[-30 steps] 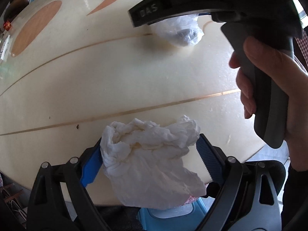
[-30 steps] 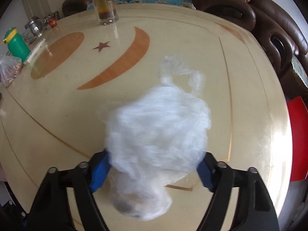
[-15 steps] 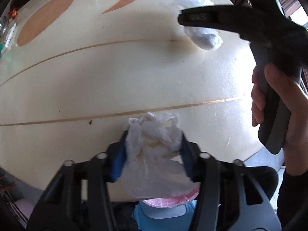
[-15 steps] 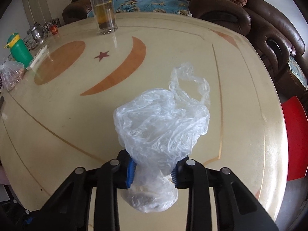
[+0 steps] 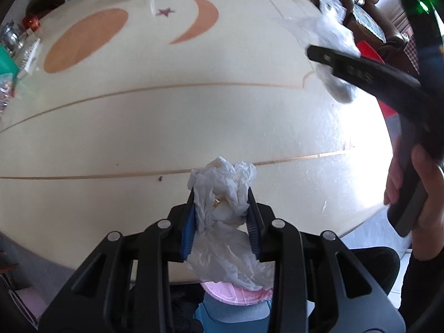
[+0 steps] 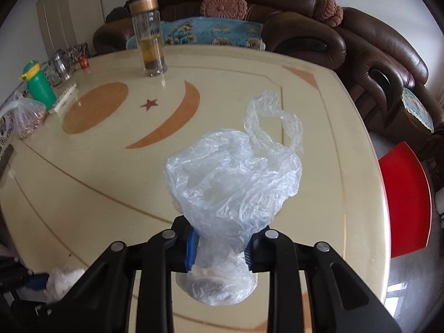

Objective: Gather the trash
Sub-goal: 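Lift the tissue with the left tool while the right tool carries the plastic bag over the bin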

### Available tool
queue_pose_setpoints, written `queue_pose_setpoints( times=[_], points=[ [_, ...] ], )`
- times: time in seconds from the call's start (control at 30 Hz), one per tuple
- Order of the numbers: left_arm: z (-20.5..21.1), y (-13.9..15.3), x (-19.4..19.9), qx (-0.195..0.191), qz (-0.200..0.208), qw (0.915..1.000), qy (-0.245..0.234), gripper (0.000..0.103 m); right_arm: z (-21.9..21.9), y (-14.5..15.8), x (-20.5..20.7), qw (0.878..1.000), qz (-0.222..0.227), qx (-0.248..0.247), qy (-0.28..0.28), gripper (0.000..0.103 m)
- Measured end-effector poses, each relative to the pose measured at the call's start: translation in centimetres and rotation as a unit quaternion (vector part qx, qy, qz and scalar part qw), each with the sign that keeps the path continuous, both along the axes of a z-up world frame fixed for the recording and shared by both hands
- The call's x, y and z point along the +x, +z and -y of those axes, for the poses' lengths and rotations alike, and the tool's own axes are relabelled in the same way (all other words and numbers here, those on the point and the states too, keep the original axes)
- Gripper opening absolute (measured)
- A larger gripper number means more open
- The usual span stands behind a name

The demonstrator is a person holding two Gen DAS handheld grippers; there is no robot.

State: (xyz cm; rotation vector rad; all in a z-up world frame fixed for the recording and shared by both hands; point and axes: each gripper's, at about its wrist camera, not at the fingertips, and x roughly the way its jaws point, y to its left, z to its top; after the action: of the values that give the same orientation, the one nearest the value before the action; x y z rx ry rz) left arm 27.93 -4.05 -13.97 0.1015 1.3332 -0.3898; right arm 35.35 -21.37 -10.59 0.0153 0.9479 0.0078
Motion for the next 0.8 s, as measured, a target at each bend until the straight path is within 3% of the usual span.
queue_pose_setpoints(
  times=[0.27, 0.53, 0.8],
  points=[
    [-0.7, 4.5, -2.8, 0.021, 0.08, 0.9964, 0.015, 0.032, 1.0, 5.0, -6.3, 0.999, 0.046, 0.024, -0.006, 0.026],
    [-1.1, 10.1, -6.7, 0.032, 0.156, 0.987, 0.016, 0.032, -0.2, 9.2, -14.0, 0.996, 0.092, 0.019, 0.008, 0.026],
    [-0.6, 13.5, -10.8, 0.029, 0.199, 0.9794, 0.011, 0.032, -2.5, 11.9, -21.1, 0.992, 0.122, 0.019, 0.03, 0.026]
  ],
)
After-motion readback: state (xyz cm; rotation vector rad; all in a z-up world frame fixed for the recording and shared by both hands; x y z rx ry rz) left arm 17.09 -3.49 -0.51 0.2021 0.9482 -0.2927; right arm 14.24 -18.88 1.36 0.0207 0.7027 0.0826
